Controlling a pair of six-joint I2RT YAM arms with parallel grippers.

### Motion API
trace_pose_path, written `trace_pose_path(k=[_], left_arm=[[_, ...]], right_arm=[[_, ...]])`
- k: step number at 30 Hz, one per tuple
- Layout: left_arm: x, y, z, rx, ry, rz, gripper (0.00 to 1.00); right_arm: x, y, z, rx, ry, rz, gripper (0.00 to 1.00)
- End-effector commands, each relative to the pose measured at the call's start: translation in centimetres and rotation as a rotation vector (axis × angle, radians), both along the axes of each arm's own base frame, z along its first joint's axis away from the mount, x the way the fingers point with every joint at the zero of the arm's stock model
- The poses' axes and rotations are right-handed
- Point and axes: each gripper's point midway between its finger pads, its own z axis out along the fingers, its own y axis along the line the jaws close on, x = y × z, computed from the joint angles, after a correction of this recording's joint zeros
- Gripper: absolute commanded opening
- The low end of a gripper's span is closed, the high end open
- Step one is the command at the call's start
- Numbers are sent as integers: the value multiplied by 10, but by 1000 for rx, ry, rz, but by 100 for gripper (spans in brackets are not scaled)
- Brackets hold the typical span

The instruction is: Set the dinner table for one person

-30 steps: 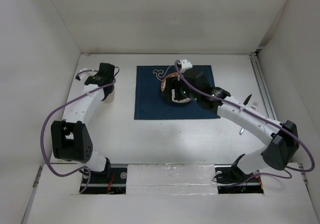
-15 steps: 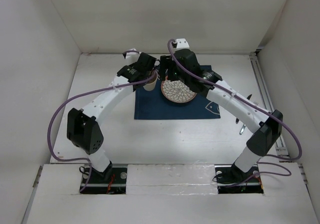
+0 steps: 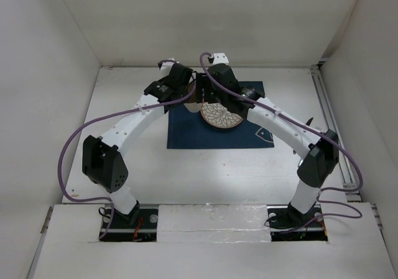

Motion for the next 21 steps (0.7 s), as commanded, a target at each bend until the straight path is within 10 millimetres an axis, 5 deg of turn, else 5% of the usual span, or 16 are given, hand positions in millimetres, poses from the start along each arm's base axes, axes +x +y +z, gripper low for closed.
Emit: trace_pose_path(k=[1,6,10,13,21], left_arm=[[5,-11,38,-73,-87,-44,0],[4,-10,50,-87,-124,-50,2],[4,-7,54,-72,-136,-54,13],[3,-8,62,-87,-149,-61,17],[-5,3,89,-99,-194,-30,49]], right_arm=[[7,13,32,76,-54,9,73],[19,20,8,32,-21,-8,60],[24,25,1,28,-6,-12,2],[26,23,-1,25,-4,-33,0],[41,21,-20,-1,22,-55,0]])
